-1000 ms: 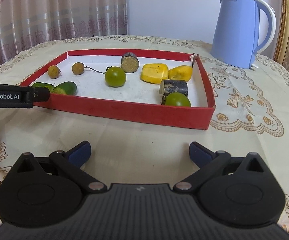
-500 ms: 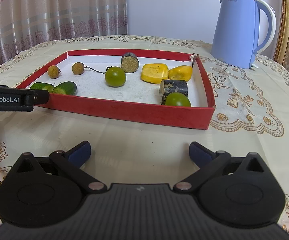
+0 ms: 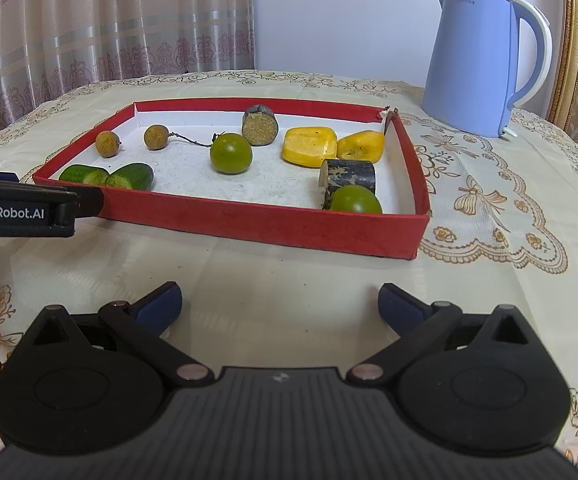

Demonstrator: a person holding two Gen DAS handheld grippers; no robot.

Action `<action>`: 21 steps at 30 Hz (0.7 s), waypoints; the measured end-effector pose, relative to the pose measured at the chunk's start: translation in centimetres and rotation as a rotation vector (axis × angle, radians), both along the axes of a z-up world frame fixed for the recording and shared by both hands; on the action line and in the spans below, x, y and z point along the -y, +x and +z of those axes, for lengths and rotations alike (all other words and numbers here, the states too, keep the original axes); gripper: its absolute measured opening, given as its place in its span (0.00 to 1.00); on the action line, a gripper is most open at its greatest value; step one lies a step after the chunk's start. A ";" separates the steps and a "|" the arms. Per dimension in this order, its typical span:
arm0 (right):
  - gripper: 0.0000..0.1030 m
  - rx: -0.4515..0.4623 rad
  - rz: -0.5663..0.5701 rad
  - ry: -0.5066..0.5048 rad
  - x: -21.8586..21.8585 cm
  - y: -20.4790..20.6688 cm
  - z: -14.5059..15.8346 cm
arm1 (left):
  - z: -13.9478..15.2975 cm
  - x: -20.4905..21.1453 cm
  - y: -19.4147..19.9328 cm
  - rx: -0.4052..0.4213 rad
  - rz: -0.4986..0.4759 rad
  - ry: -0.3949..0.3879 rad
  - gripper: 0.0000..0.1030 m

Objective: Organize fruits

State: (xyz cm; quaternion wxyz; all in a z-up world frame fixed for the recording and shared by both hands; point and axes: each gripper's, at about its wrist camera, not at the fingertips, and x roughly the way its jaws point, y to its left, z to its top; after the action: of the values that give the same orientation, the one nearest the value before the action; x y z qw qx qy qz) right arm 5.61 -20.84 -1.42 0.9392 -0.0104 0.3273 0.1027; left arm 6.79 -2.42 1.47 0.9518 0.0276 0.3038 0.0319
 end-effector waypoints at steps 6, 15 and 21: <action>1.00 0.000 0.000 0.000 0.0 0.0 0.0 | -0.1 0.0 0.0 -0.005 0.002 -0.005 1.00; 1.00 0.000 0.000 0.000 0.0 0.0 0.0 | -0.2 -0.2 0.2 -0.014 0.014 -0.010 1.00; 1.00 0.000 0.000 0.000 0.0 0.0 0.0 | -0.2 0.2 0.2 -0.016 0.016 0.007 1.00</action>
State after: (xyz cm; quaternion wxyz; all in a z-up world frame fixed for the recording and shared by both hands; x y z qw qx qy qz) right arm 5.63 -20.83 -1.42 0.9392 -0.0104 0.3274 0.1027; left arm 6.97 -2.58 1.22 0.9489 0.0290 0.3116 0.0402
